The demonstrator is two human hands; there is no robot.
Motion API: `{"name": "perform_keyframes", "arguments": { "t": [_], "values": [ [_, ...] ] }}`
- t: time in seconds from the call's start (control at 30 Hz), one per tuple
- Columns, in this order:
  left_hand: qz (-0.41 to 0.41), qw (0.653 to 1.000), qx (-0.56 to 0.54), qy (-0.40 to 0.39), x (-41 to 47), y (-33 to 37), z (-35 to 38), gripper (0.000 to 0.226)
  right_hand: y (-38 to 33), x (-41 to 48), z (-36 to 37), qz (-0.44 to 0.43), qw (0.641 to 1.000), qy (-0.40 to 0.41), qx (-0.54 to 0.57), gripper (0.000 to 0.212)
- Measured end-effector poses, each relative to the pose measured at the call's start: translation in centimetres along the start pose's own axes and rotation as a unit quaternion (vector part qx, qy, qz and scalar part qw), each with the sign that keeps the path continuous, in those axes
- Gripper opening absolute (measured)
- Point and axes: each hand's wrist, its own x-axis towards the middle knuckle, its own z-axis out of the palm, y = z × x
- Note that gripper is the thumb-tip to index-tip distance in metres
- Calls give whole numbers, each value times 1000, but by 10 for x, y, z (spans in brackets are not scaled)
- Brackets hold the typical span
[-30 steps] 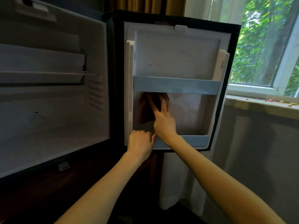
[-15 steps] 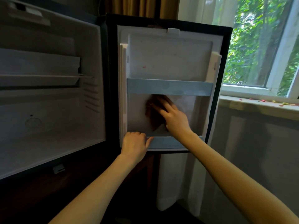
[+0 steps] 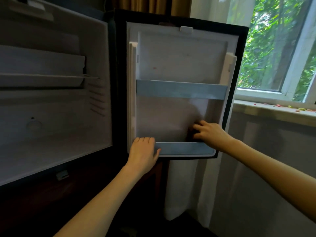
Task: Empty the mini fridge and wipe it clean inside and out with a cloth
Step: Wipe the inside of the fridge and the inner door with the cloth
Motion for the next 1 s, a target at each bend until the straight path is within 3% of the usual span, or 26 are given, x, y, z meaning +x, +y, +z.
{"name": "perform_keyframes", "arguments": {
  "t": [0.07,0.17,0.27,0.4,0.53,0.63,0.77,0.9,1.0],
  "values": [
    [2,1000,4,-6,-2,0,0,33,4,6,-7,-74,996,-53,-8,39],
    [0,1000,8,-16,-3,1,-1,32,2,27,-16,-168,985,-26,4,28],
    [-5,1000,3,-19,-1,3,-1,32,-8,56,-19,-246,963,105,25,23],
    [-7,999,16,-34,0,4,-3,38,-37,107,-40,-288,917,264,84,38],
    [-8,999,24,-39,-2,2,-5,47,-55,133,-55,-274,908,306,80,37],
    [-8,999,15,-39,-5,-3,-5,41,-53,119,-42,-290,913,264,111,36],
    [-3,998,8,-57,-5,-5,-7,37,-32,75,-14,-285,926,194,156,20],
    [-13,997,13,-69,-3,0,-10,36,6,24,4,-181,966,133,130,37],
    [-20,997,10,-68,-3,2,-11,36,24,-2,5,-69,973,196,102,49]
  ]
}}
